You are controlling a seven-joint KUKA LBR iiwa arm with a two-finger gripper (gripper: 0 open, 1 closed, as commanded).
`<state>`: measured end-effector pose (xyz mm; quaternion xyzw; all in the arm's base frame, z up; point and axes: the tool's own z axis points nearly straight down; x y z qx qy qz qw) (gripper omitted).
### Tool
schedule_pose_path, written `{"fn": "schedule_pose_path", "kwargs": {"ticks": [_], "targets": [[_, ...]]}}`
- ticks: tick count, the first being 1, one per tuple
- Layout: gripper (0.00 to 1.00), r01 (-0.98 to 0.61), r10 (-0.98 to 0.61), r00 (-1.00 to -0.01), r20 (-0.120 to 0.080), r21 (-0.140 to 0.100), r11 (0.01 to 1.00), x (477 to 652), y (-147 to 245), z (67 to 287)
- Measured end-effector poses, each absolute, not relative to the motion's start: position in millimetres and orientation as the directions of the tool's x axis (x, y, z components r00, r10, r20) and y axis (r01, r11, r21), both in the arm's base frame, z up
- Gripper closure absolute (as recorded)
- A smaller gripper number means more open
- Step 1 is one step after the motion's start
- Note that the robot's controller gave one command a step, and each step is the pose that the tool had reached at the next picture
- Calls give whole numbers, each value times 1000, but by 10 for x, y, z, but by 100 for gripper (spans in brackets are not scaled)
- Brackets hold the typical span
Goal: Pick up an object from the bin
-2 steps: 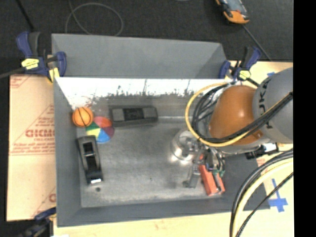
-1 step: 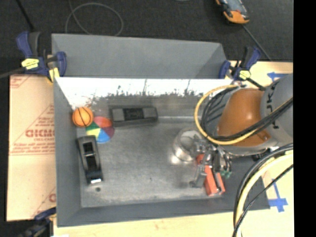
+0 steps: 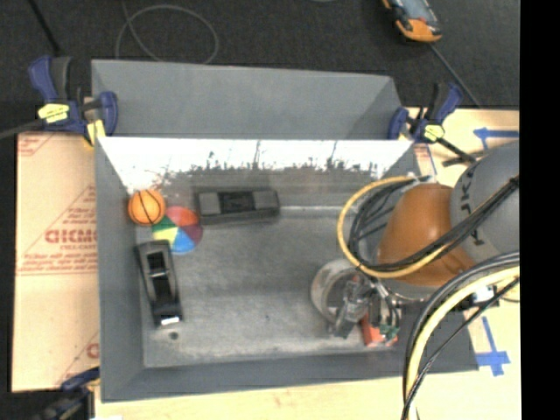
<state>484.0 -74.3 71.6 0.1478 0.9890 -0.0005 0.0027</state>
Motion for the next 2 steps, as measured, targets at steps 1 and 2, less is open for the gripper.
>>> {"fn": "schedule_pose_path", "kwargs": {"ticks": [1, 2], "targets": [[100, 292, 292, -956, -4, 0, 956, 4835, -741, 713], [100, 314, 314, -949, 4, 3, 949, 5104, -874, 965]]}}
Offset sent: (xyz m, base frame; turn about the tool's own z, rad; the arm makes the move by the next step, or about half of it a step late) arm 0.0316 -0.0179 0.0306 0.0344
